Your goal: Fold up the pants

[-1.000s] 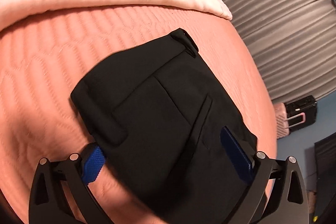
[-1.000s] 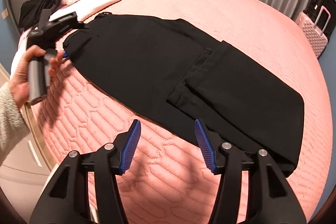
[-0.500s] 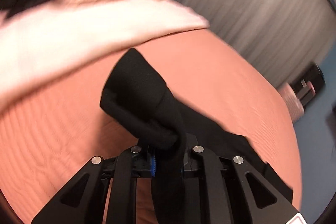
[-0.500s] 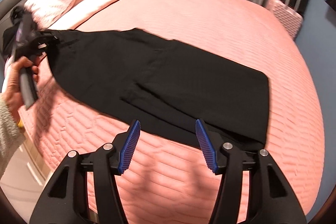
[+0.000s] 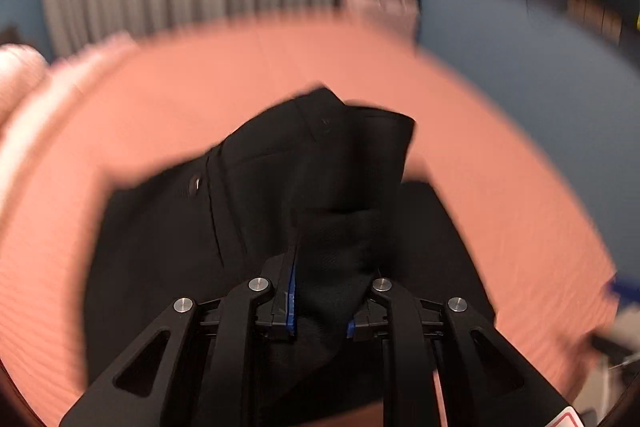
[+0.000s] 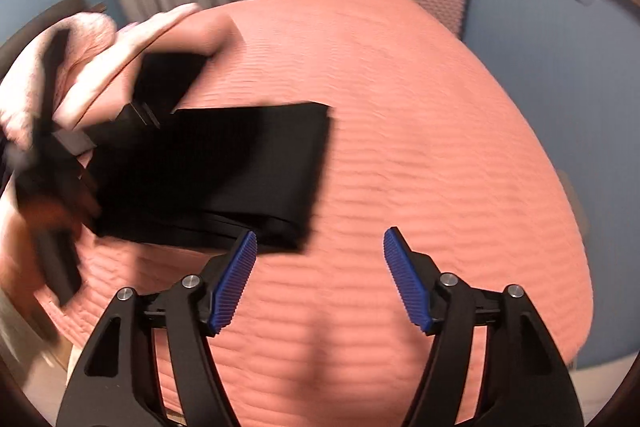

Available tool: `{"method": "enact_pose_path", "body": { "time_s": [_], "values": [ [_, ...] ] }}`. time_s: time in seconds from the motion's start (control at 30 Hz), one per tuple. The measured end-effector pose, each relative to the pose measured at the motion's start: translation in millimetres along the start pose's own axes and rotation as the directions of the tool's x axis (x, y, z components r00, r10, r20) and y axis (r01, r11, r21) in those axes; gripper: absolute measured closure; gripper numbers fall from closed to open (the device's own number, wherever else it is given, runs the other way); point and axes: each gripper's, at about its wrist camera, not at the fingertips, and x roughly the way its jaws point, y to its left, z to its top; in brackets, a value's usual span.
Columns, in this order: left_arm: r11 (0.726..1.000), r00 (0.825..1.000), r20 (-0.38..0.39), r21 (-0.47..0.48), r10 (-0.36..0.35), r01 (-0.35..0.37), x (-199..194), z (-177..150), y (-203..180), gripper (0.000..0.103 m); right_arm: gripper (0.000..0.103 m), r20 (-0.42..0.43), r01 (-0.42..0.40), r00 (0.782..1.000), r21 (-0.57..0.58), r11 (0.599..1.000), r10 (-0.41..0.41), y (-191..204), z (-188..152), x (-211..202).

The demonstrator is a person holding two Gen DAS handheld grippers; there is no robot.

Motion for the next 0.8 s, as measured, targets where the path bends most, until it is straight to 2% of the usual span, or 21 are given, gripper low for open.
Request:
{"method": "enact_pose_path", "body": {
  "time_s": [0.03, 0.1, 0.13, 0.2, 0.23, 0.3, 0.4, 0.5, 0.57, 0.6, 0.63, 0.67, 0.73, 0.8],
  "values": [
    [1.0, 0.997, -0.078, 0.008, 0.013, -0.012, 23.2, -12.2, -15.3, 0.088, 0.038, -0.005, 0.011, 1.0, 0.027, 1.0, -0.011, -13.4, -4.5, -1.3],
    [0.983, 0.99, 0.003, 0.115, 0.142, -0.142, 22.2, -27.1, -48.4, 0.088, 0.038, -0.004, 0.016, 1.0, 0.063, 0.998, -0.016, -32.1, -10.6, -5.2],
    [0.977, 0.987, 0.019, 0.142, 0.157, -0.158, 18.0, -28.0, -57.2, 0.088, 0.038, -0.003, 0.018, 1.0, 0.074, 0.997, -0.018, -39.5, -11.4, -5.5],
    [0.983, 0.993, 0.022, 0.143, 0.116, -0.118, 7.1, -22.9, -64.4, 0.088, 0.038, -0.02, 0.009, 1.0, 0.102, 0.995, -0.007, -52.6, -15.6, -0.7],
    [0.988, 0.996, 0.02, 0.126, 0.083, -0.085, 2.4, -19.8, -62.4, 0.088, 0.038, -0.034, -0.014, 0.999, 0.125, 0.992, 0.018, -57.3, -15.2, 5.3],
    [0.992, 0.998, 0.021, 0.107, 0.062, -0.064, -6.2, -18.3, -53.9, 0.088, 0.038, -0.04, -0.082, 0.995, 0.172, 0.982, 0.09, -60.8, -3.4, 18.0],
    [0.993, 0.998, 0.014, 0.099, 0.057, -0.058, -14.5, -24.3, -43.3, 0.087, 0.036, -0.006, -0.216, 0.976, 0.154, 0.964, 0.219, -46.8, 29.0, 38.0],
    [0.996, 0.999, -0.013, 0.073, 0.043, -0.042, -23.6, -34.1, -44.3, 0.086, 0.034, -0.058, -0.285, 0.954, 0.139, 0.949, 0.295, -31.0, 52.4, 72.5],
    [0.988, 0.997, -0.015, 0.132, 0.081, -0.078, -20.8, -34.9, -55.5, 0.086, 0.034, -0.079, -0.292, 0.95, 0.135, 0.947, 0.304, -20.6, 62.2, 89.7],
    [0.983, 0.994, -0.041, 0.155, 0.106, -0.099, -11.0, -32.7, -60.6, 0.086, 0.034, -0.087, -0.308, 0.943, 0.13, 0.943, 0.32, -15.6, 66.6, 96.4],
    [0.983, 0.992, -0.056, 0.154, 0.114, -0.104, -3.5, -32.6, -62.8, 0.085, 0.041, -0.102, -0.315, 0.939, 0.134, 0.94, 0.329, -11.8, 70.9, 104.3],
    [0.985, 0.993, -0.052, 0.139, 0.111, -0.102, 0.1, -29.8, -63.2, 0.085, 0.041, -0.112, -0.327, 0.932, 0.155, 0.932, 0.345, -12.0, 73.8, 111.4],
    [0.985, 0.993, -0.041, 0.132, 0.114, -0.108, 2.5, -27.1, -65.0, 0.085, 0.05, -0.135, -0.355, 0.914, 0.187, 0.916, 0.382, -12.6, 80.6, 124.2],
    [0.984, 0.994, -0.009, 0.14, 0.113, -0.111, -4.0, -31.8, -64.4, 0.085, 0.048, -0.137, -0.323, 0.93, 0.138, 0.936, 0.342, -4.8, 86.0, 122.3]
  ]
}}
